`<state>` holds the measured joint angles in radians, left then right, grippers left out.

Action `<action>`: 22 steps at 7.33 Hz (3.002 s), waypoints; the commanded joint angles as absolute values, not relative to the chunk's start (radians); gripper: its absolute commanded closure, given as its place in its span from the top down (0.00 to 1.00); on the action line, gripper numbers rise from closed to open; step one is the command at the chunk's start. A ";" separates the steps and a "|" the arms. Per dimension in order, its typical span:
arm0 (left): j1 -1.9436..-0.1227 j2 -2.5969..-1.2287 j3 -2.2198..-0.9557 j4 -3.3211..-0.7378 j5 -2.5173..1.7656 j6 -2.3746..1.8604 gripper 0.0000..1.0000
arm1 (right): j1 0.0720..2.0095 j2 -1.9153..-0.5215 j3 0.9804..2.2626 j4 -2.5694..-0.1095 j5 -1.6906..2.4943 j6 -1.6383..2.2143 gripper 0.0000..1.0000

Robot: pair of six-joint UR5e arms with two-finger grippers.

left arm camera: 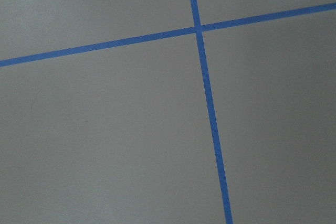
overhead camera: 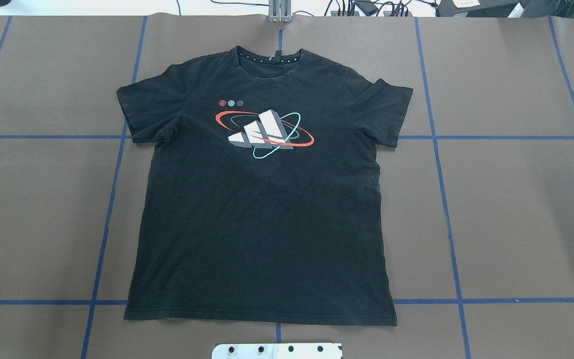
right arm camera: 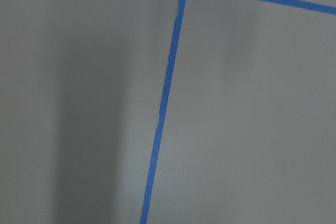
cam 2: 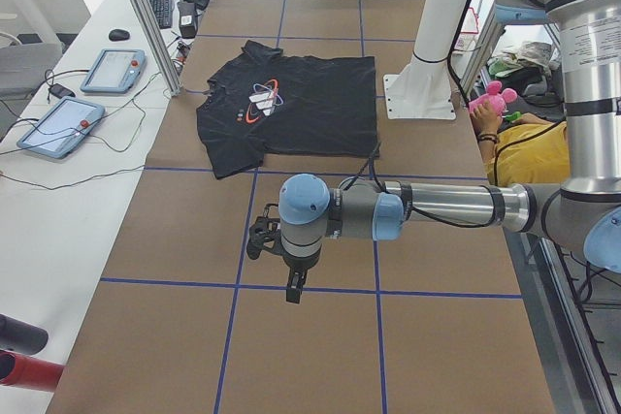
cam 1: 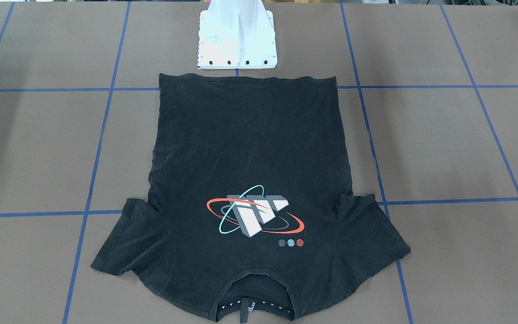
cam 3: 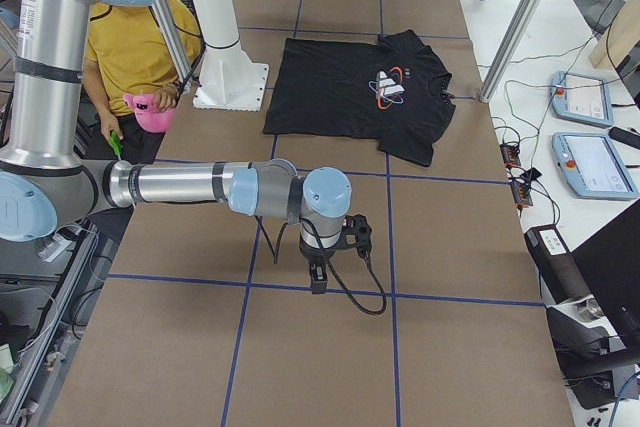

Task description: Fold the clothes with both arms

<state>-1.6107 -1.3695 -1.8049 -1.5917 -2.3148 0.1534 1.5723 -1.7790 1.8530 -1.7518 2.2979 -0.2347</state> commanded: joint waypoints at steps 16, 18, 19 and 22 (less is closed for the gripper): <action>-1.490 -1.603 -1.829 -2.101 -2.316 -0.033 1.00 | 1.556 -1.626 1.845 -1.479 2.385 -0.093 1.00; -1.400 -1.612 -1.799 -2.253 -2.318 -0.118 1.00 | 1.444 -1.510 1.841 -1.479 2.381 0.170 1.00; -1.319 -1.629 -1.796 -2.287 -2.315 -0.179 1.00 | 1.380 -1.437 1.812 -1.477 2.376 0.272 1.00; -1.243 -1.701 -1.790 -2.293 -2.307 -0.406 1.00 | 1.243 -1.228 1.555 -1.221 2.323 0.576 1.00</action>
<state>-1.2679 -1.6786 -1.7920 -2.2889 -2.3105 -0.3299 1.3057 -1.3034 1.6689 -1.3644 2.3595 0.4305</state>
